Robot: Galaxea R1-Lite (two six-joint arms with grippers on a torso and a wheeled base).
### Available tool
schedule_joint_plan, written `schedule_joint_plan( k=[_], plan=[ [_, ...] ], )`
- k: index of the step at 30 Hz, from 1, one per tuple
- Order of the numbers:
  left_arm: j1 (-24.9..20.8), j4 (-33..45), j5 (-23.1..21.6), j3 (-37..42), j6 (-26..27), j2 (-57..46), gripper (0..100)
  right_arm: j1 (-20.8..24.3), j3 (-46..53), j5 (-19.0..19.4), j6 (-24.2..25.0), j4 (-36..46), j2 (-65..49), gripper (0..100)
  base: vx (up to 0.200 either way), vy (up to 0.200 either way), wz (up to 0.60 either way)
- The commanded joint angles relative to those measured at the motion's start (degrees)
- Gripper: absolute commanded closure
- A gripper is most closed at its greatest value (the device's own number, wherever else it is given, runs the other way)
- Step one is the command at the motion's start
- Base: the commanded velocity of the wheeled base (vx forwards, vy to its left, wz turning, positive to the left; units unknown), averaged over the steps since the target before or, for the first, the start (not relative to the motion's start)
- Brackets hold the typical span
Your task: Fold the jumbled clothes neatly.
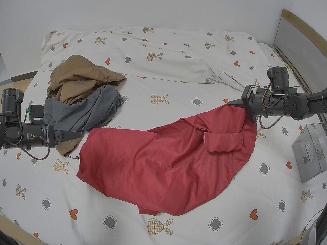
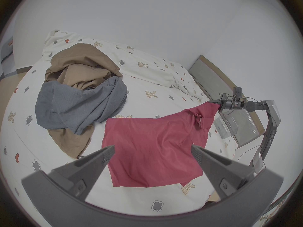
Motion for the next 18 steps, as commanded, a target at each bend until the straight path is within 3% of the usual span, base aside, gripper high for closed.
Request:
schedule_joint_plan(
  k=[1, 10, 18],
  plan=[
    [-0.04, 0.03, 0.0, 0.32, 0.03, 0.16, 0, -0.52, 0.2, -0.08, -0.09, 0.03, -0.99, 100, 0.0, 0.0, 0.0],
    [-0.04, -0.05, 0.0, 0.41, 0.03, 1.48, 0, 2.64, 8.9, 0.1, -0.88, 0.73, -9.95, 100, 0.0, 0.0, 0.0],
    [-0.04, -1.11, 0.0, 0.49, 0.03, 2.89, 0, 6.33, 27.97, 0.1, -4.66, 2.31, -23.49, 100, 0.0, 0.0, 0.0]
  ],
)
